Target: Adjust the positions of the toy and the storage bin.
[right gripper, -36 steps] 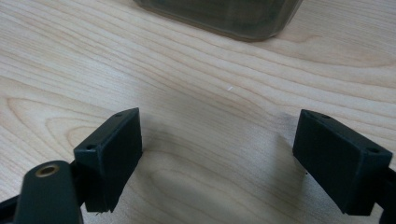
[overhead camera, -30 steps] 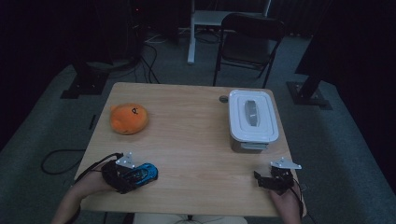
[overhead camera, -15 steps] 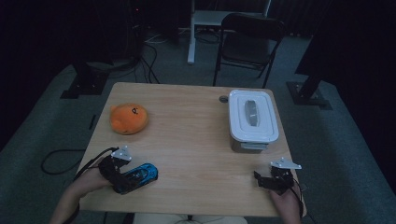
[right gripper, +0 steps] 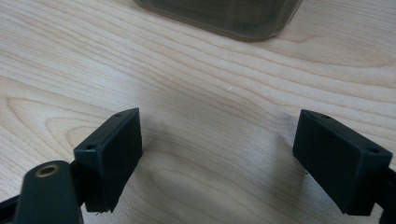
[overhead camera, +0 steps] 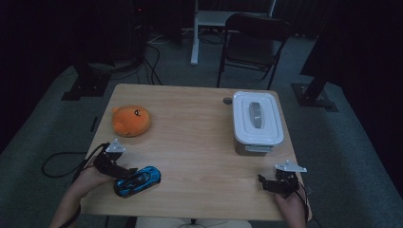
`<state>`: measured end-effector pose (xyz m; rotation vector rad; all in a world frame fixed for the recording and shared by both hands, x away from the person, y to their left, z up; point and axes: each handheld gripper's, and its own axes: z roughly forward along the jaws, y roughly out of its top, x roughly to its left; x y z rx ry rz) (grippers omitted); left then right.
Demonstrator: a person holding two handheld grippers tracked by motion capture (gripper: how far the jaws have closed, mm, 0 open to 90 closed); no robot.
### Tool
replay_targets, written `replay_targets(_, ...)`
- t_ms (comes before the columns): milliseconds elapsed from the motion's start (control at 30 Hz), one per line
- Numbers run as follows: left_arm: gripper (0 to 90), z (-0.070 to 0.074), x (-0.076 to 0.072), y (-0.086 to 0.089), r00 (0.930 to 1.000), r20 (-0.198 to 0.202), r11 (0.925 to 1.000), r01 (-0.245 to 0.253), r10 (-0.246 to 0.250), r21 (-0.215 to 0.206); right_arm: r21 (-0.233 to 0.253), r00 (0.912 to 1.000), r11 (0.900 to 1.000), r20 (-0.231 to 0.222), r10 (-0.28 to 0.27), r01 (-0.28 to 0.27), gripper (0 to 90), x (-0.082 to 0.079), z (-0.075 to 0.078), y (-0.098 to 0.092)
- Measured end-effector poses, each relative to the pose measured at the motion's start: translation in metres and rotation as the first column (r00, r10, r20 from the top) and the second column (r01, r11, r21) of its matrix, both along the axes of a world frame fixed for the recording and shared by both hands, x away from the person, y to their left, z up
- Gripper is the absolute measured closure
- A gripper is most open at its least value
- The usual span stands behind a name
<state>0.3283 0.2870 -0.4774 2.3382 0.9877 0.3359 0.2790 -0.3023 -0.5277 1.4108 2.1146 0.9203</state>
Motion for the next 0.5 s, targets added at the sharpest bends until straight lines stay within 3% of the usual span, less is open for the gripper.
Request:
replay_targets(33, 4.6, 0.001, 0.002, 0.004, 0.9994, 0.012, 0.9995, -0.031, 0.031, -0.007, 0.000, 1.0000, 1.000, 0.000, 0.000, 0.000, 15.2, 0.000, 0.000, 0.000)
replay_targets(267, 4.7, 0.006, 0.013, 0.013, 0.9953, 0.036, 0.9956, -0.089, 0.090, -0.028, 0.000, 1.0000, 1.000, 0.000, 0.000, 0.000, 15.2, 0.000, 0.000, 0.000)
replay_targets(500, 7.4, 0.015, 0.028, 0.018, 0.9843, 0.093, 0.9884, -0.146, 0.150, -0.042, 0.000, 1.0000, 1.000, 0.000, 0.000, 0.000, 15.2, 0.000, 0.000, 0.000)
